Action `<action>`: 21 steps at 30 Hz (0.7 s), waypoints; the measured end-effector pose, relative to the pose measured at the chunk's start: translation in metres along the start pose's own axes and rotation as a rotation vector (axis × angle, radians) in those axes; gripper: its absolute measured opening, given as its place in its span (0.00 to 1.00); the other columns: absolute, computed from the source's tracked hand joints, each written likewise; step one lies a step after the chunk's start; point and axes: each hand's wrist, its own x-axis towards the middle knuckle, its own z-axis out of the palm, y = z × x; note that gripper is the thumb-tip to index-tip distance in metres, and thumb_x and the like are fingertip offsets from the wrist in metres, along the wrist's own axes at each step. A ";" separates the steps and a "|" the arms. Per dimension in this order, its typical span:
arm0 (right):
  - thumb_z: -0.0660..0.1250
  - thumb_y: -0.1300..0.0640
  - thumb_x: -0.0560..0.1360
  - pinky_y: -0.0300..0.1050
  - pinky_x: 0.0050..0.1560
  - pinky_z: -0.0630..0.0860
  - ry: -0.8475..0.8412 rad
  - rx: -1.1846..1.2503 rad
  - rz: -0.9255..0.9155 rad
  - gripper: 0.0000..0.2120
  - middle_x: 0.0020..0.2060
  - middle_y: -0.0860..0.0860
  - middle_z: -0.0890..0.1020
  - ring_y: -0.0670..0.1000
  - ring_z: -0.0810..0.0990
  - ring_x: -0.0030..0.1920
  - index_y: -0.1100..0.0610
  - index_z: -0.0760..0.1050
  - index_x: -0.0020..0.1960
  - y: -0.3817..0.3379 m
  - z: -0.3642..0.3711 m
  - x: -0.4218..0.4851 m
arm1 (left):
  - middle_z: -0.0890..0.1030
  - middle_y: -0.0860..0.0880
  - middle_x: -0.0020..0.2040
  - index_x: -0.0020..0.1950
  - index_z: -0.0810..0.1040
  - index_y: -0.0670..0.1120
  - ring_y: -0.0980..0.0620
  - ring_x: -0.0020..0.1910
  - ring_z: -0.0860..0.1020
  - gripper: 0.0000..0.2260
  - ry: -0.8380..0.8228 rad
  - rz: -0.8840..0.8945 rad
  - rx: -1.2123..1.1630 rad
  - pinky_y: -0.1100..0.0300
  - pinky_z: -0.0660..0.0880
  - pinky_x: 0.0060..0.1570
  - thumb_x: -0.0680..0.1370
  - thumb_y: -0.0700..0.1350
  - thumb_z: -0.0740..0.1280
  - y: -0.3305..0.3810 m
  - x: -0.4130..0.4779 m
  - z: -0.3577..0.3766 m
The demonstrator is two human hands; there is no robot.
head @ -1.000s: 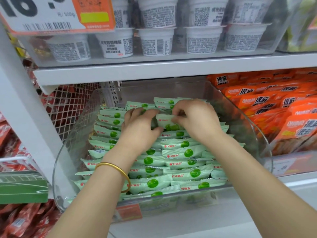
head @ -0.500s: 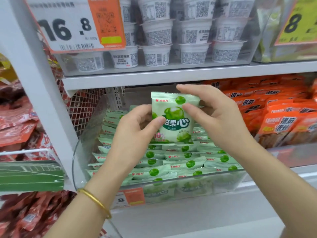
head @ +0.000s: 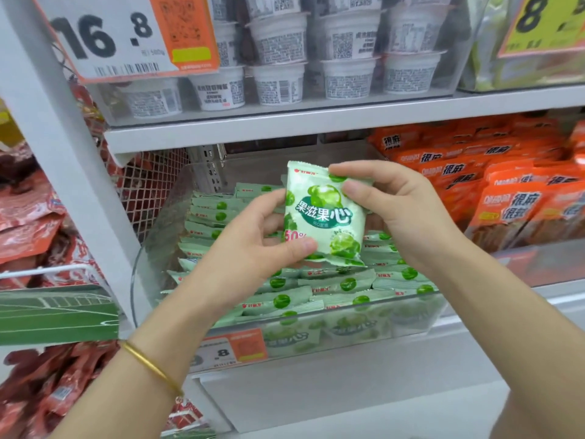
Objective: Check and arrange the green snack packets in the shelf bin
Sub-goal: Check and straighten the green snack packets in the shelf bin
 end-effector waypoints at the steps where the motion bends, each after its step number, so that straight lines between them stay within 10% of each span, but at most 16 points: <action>1: 0.66 0.61 0.74 0.46 0.33 0.77 -0.012 0.015 0.009 0.09 0.40 0.52 0.84 0.55 0.79 0.40 0.51 0.81 0.50 0.001 0.000 0.001 | 0.82 0.51 0.57 0.70 0.68 0.48 0.51 0.52 0.82 0.27 0.006 -0.002 -0.004 0.55 0.79 0.53 0.72 0.36 0.69 0.000 0.001 -0.001; 15: 0.67 0.62 0.72 0.39 0.25 0.73 -0.002 0.079 0.002 0.10 0.40 0.54 0.84 0.56 0.77 0.36 0.52 0.80 0.51 0.007 0.003 0.007 | 0.80 0.53 0.60 0.72 0.63 0.51 0.55 0.55 0.80 0.34 -0.010 0.018 0.027 0.60 0.76 0.56 0.71 0.35 0.72 -0.005 0.007 -0.004; 21: 0.65 0.67 0.75 0.39 0.24 0.73 0.064 0.038 -0.017 0.10 0.40 0.54 0.81 0.51 0.78 0.33 0.54 0.79 0.50 0.008 0.003 0.005 | 0.70 0.56 0.56 0.61 0.69 0.54 0.58 0.56 0.71 0.22 0.331 0.247 0.677 0.67 0.66 0.57 0.71 0.44 0.73 -0.004 0.001 0.008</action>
